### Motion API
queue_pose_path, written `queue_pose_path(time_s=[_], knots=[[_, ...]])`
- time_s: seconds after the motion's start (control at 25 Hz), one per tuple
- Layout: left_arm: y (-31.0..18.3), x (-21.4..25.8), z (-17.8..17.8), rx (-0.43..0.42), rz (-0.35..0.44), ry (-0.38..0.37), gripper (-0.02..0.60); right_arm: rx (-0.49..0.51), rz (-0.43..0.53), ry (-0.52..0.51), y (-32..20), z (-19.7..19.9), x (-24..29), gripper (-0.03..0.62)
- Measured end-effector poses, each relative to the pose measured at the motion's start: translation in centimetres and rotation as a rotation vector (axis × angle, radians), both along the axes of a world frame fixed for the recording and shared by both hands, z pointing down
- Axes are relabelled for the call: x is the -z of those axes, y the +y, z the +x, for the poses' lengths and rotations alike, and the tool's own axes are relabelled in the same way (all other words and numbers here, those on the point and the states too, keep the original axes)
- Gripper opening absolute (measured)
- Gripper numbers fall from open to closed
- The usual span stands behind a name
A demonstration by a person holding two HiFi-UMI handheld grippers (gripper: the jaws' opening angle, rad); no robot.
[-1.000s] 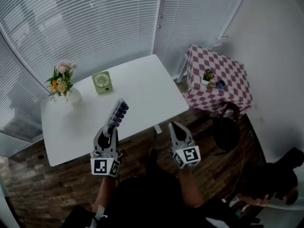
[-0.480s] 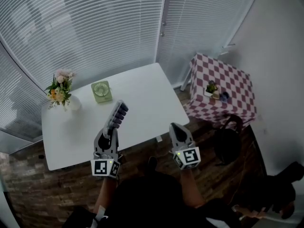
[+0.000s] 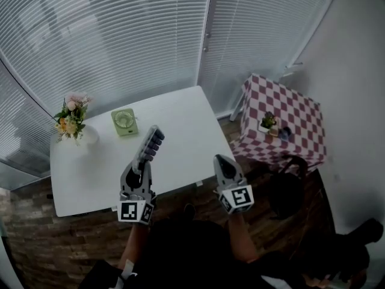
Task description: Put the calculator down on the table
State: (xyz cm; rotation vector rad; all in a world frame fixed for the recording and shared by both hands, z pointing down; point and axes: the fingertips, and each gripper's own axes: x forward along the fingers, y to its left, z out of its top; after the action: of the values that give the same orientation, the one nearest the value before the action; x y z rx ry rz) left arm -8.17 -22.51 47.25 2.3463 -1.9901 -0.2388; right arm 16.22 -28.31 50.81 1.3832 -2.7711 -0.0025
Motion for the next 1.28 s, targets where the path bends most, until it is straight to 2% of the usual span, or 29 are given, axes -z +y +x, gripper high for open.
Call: queue_pose_path(time_s=[0.24, 0.52, 0.68, 0.84, 1.16, 1.2, 1.24, 1.28], knots=[[-0.9, 0.2, 0.1, 0.001, 0.003, -0.014, 0.101, 0.016, -0.039, -0.022, -1.4, -0.7, -0.4, 0.006], [-2.5, 0.3, -1.9, 0.01, 0.004, -0.024, 0.101, 0.009, -0.025, 0.006, -2.9, -2.5, 0.0, 0.006], [-4.1, 0.4, -3.7, 0.015, -0.008, -0.009, 0.101, -0.015, -0.045, -0.03, -4.0, -3.8, 0.6, 0.006], [-5.3, 0.9, -4.8, -0.001, -0.008, 0.0, 0.101, -0.019, -0.027, -0.007, -4.9, -4.8, 0.4, 0.006], [-7.1, 1.2, -5.4, -0.034, -0.008, -0.027, 0.101, -0.035, -0.035, -0.036, -6.2, -6.7, 1.2, 0.006], [-7.2, 0.9, -5.7, -0.037, -0.017, -0.015, 0.101, -0.034, -0.033, -0.03, -6.3, -6.9, 1.1, 0.006], [-7.3, 0.7, -5.9, -0.045, -0.024, 0.03, 0.101, -0.034, -0.032, -0.027, -6.3, -7.0, 1.1, 0.006], [-7.5, 0.5, -6.2, -0.058, -0.028, 0.109, 0.101, -0.037, -0.033, -0.027, -6.3, -7.1, 1.1, 0.006]])
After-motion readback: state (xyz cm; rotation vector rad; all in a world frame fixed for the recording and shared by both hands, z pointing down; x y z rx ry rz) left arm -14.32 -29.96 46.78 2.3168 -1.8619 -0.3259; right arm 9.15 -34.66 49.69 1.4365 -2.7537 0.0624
